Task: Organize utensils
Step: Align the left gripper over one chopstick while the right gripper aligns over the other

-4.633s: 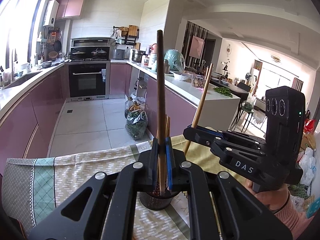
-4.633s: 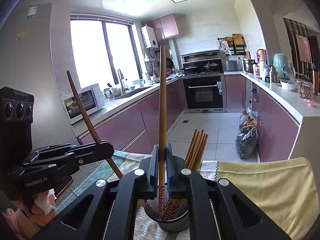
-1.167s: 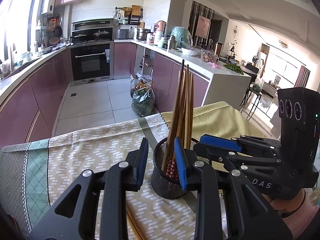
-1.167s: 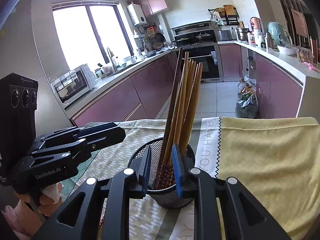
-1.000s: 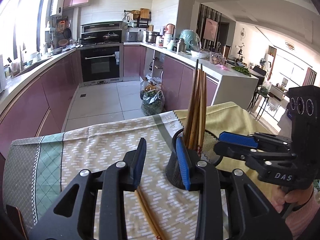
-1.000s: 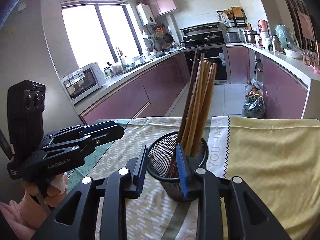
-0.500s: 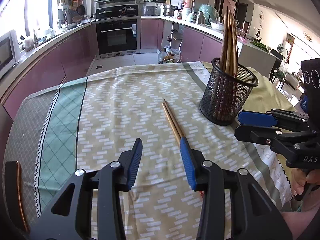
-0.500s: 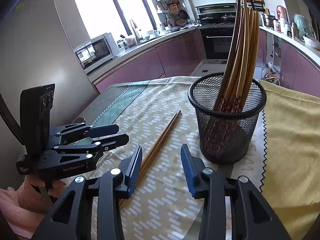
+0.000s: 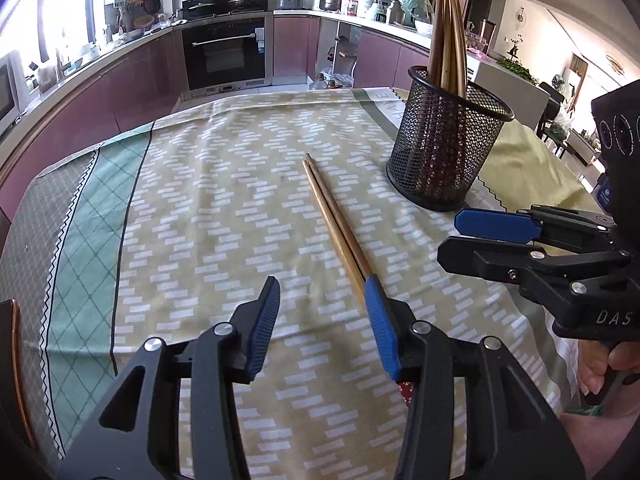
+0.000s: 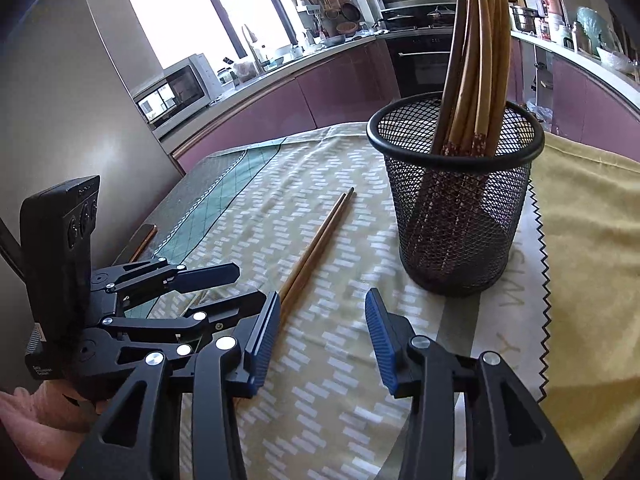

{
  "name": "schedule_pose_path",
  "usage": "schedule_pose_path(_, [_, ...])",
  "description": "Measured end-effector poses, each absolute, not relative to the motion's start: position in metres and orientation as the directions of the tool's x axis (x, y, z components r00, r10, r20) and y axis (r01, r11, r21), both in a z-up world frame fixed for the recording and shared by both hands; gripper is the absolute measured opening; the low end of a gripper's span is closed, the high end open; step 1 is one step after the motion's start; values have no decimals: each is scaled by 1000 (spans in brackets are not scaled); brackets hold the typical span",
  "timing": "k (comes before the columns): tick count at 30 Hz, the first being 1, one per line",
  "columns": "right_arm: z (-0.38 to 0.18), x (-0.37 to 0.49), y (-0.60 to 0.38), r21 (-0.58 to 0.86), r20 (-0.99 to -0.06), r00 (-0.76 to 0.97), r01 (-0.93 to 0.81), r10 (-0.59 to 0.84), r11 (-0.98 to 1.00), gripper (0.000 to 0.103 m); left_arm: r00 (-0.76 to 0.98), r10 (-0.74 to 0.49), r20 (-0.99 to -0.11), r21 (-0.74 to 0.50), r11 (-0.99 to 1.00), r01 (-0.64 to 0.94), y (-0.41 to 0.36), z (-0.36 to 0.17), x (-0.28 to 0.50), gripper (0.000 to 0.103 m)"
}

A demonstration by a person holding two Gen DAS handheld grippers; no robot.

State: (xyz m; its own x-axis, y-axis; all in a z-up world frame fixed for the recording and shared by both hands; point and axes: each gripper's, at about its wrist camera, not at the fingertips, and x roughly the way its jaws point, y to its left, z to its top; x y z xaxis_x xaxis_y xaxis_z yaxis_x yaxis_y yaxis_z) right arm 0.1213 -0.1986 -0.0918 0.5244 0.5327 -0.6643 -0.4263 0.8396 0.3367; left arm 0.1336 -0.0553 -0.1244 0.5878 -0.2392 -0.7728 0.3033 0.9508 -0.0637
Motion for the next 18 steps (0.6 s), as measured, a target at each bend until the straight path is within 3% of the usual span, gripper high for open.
schedule_pose_path(11, [-96,123,-198,334,-678,512,-425,527,842,42,574,-235,-785,-63,951,303,-65,-130,140,42])
schedule_pose_path(18, [-95,131,-181,304,-694,499,-450,519,840,42,569,-245,-785,-95,955,280,-57,-131,137,31])
